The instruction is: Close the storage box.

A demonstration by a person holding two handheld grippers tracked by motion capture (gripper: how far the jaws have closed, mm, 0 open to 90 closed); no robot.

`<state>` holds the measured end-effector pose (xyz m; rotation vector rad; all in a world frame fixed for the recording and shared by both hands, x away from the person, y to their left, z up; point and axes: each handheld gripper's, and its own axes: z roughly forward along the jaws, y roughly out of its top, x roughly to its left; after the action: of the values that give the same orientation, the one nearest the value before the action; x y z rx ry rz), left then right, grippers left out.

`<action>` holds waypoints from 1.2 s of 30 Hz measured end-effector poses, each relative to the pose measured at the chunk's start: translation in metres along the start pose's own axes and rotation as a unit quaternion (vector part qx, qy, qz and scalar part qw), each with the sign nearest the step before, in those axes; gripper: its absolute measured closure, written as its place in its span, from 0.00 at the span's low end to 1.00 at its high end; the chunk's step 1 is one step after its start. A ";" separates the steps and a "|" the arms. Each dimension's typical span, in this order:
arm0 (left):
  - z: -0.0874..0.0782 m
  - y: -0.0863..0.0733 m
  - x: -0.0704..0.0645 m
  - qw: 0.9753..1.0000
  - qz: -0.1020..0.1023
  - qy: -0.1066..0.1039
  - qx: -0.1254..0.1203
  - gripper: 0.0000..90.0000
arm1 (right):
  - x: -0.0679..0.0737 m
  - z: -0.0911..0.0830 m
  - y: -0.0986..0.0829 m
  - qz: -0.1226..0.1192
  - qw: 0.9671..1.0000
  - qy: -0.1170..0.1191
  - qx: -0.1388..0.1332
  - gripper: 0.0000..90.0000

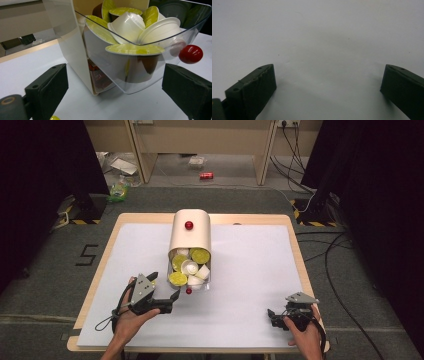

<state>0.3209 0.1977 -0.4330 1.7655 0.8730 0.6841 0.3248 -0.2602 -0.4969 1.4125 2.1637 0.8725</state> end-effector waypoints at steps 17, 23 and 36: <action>0.012 0.006 0.009 1.000 -0.010 0.005 -0.002 0.06 | 0.000 0.000 0.000 0.000 1.000 0.000 0.000 0.00; 0.017 0.007 0.011 1.000 -0.014 0.005 -0.002 0.06 | 0.000 0.000 0.000 0.000 1.000 0.000 0.000 0.00; 0.027 0.009 0.014 1.000 -0.017 0.005 0.001 0.06 | 0.000 0.000 0.000 0.000 1.000 0.000 0.000 0.00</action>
<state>0.3523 0.1925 -0.4323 1.7463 0.9091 0.6703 0.3248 -0.2603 -0.4969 1.4119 2.1642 0.8718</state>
